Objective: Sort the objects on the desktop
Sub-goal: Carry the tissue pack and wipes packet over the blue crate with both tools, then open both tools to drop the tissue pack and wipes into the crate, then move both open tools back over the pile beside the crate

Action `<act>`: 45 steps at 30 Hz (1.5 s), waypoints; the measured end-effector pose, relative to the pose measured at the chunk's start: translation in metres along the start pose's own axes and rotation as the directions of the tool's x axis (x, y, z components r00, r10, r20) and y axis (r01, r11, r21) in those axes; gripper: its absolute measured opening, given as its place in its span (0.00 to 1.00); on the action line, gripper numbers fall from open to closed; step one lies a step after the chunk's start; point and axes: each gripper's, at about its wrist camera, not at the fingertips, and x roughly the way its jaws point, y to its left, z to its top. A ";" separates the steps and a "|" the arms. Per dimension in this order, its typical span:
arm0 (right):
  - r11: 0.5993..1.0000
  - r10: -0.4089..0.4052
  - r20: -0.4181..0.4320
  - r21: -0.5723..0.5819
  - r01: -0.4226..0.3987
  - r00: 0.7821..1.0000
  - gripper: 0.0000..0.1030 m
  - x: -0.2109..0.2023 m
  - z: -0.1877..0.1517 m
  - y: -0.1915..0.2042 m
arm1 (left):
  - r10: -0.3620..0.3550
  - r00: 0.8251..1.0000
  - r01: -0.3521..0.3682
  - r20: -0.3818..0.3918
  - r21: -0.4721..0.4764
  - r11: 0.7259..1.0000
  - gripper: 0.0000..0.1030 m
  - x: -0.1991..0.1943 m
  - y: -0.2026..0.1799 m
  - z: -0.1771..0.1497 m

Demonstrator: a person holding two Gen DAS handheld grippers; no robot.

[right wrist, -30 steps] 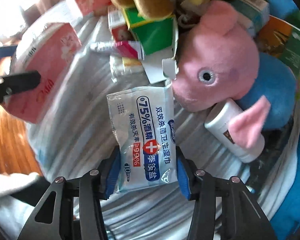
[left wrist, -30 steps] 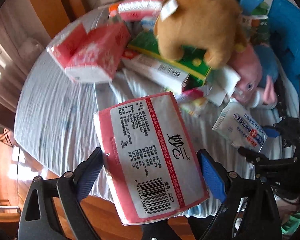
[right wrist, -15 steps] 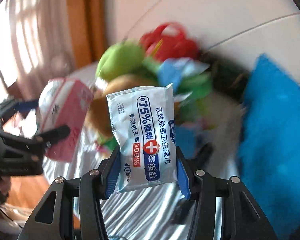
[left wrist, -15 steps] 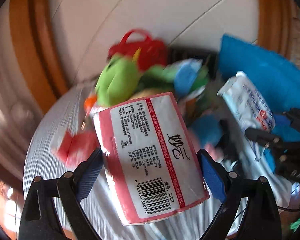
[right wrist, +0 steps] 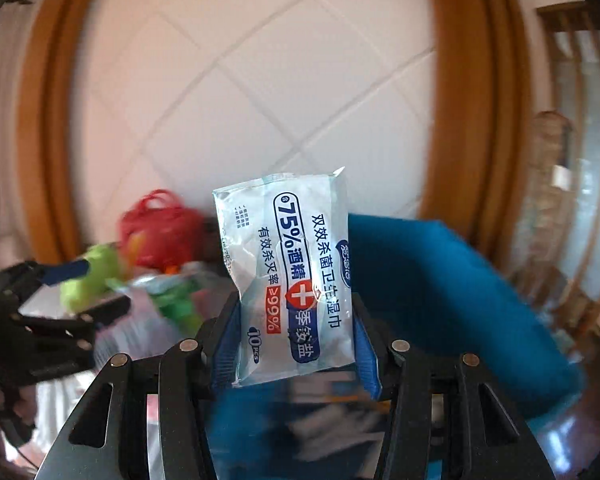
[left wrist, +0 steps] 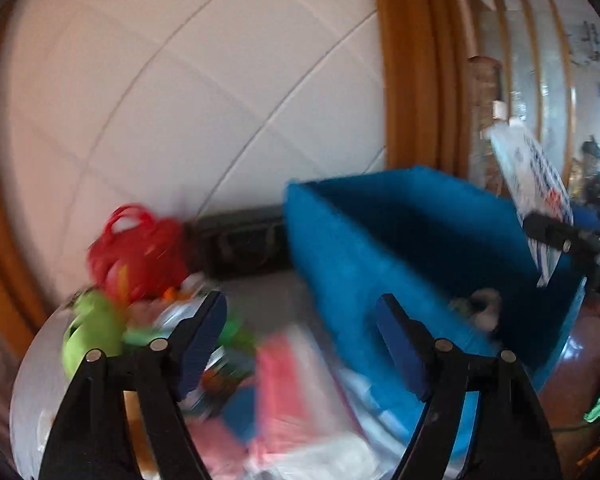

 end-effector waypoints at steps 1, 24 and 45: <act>1.000 -0.028 -0.008 0.006 0.028 1.000 0.48 0.002 0.002 -0.012 | -0.024 1.000 0.024 0.002 0.008 1.000 0.58 0.009 -0.010 0.011; 0.972 -0.216 -0.248 0.040 0.232 0.944 1.00 0.069 -0.053 -0.141 | -0.091 0.995 0.096 -0.047 0.104 0.990 0.81 0.057 -0.110 0.045; 0.994 -0.057 0.043 0.097 0.053 0.997 1.00 -0.038 -0.075 0.079 | 0.045 0.949 -0.052 -0.313 -0.016 0.999 0.88 0.039 0.093 -0.170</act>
